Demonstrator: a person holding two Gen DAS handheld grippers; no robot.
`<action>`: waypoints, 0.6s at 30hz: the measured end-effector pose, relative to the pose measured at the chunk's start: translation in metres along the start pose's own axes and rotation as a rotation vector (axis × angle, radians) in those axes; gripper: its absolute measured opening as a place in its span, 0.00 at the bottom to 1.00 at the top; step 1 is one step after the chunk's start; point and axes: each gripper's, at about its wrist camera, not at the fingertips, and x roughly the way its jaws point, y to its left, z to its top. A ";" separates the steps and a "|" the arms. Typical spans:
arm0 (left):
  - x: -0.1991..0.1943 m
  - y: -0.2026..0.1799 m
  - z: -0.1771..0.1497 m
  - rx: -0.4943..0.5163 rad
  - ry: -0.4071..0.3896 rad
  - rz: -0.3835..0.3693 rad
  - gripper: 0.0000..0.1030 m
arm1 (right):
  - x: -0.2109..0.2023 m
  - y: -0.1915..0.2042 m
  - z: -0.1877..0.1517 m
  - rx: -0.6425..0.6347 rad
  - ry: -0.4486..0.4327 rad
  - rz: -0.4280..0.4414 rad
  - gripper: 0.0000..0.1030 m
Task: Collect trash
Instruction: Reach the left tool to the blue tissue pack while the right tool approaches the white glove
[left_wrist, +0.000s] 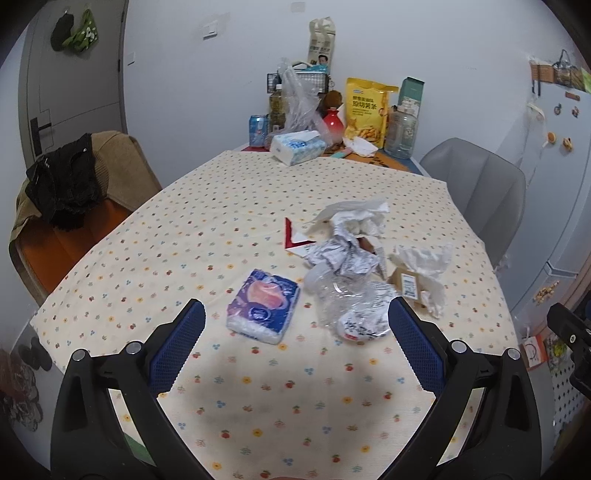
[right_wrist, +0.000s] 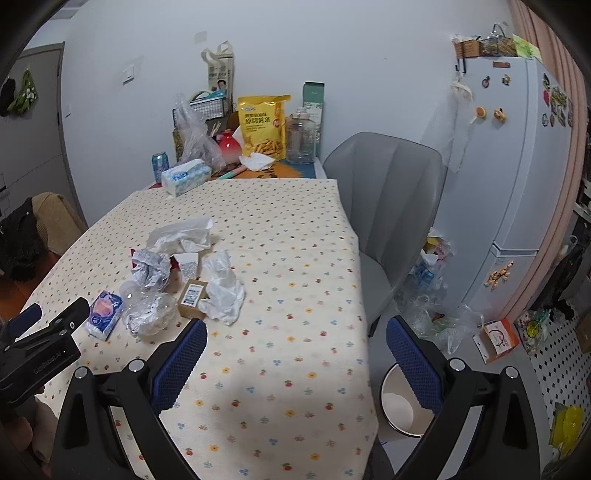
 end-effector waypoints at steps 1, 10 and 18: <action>0.003 0.006 -0.001 -0.010 0.005 0.004 0.95 | 0.002 0.004 0.000 -0.006 0.005 0.006 0.92; 0.027 0.041 -0.011 -0.073 0.061 0.028 0.95 | 0.022 0.038 -0.004 -0.057 0.056 0.078 0.91; 0.056 0.050 -0.013 -0.085 0.116 0.043 0.95 | 0.044 0.063 -0.007 -0.087 0.105 0.149 0.86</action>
